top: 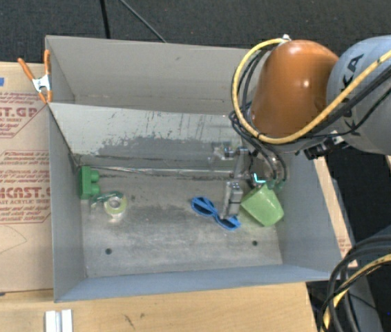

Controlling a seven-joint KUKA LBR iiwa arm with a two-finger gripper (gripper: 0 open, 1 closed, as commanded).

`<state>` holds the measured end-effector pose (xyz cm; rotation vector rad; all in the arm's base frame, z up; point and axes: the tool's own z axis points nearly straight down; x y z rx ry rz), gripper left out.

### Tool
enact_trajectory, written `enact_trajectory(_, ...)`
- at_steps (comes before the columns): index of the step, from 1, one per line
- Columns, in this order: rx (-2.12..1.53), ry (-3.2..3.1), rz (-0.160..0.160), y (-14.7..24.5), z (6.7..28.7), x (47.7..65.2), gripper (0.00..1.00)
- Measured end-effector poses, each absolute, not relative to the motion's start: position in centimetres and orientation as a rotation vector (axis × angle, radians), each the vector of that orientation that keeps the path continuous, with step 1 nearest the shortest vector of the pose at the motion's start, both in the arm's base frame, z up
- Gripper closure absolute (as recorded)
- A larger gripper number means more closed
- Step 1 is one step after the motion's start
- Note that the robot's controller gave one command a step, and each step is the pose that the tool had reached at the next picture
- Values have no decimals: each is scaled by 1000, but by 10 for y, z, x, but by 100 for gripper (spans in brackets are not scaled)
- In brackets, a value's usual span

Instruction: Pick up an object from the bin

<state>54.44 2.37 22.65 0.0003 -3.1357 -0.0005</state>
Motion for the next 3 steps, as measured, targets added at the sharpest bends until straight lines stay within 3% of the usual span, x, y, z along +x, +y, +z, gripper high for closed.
enact_trajectory(1, 65, -3135, 1, -10, 75, 546, 0)
enact_trajectory(2, 66, -3144, 0, -9, 80, 549, 100)
enact_trajectory(3, 84, -3152, 2, -12, 216, 567, 100)
